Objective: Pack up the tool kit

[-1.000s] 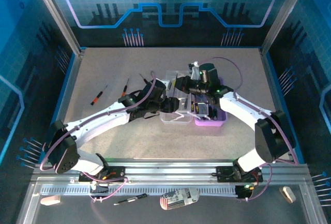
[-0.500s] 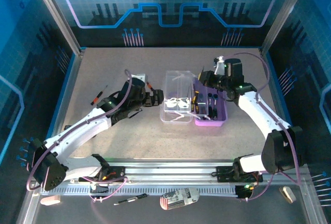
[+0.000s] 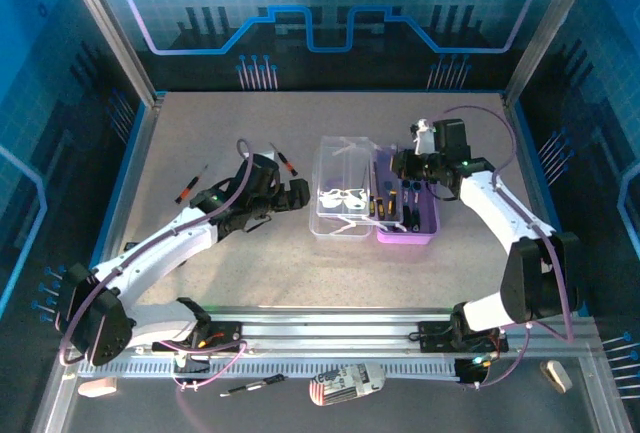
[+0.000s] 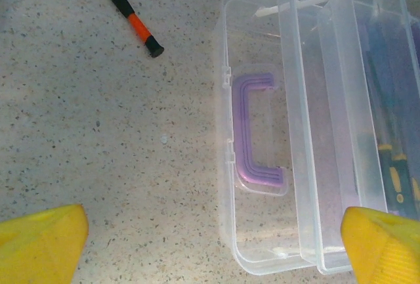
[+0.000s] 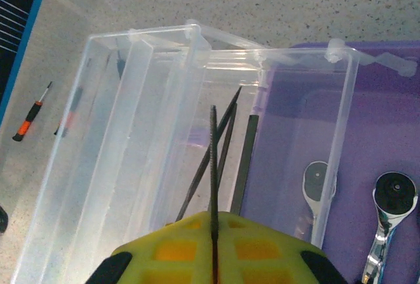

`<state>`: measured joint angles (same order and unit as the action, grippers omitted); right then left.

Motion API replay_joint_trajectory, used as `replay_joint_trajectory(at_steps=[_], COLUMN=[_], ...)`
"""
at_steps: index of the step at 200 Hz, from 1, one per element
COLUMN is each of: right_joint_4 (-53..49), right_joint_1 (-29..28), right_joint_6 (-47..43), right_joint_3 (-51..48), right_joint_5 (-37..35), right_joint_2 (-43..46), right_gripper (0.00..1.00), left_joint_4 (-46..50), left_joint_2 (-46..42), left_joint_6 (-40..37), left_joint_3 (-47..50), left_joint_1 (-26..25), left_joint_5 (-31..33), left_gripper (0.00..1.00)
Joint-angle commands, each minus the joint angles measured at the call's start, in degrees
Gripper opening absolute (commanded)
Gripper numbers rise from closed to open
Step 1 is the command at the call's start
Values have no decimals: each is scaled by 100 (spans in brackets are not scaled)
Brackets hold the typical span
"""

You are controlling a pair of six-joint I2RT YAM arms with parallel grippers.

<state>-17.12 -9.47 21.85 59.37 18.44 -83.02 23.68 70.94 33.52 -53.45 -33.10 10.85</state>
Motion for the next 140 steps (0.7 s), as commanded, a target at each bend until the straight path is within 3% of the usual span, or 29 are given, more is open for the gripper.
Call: replay_joint_trajectory(at_steps=[1,140], right_joint_4=[-115,-80], right_joint_1=[102,147], right_joint_6=[-169,205], right_joint_3=[166,81], right_joint_5=[71,216], right_joint_2=[-255,-745], right_gripper=[10,12], left_joint_4=[11,-82], left_joint_2=[87,212], left_joint_6=[85,181], left_joint_3=[-57,-11], left_joint_1=[50,50], left_joint_5=[-143,-137], left_gripper=[99,99])
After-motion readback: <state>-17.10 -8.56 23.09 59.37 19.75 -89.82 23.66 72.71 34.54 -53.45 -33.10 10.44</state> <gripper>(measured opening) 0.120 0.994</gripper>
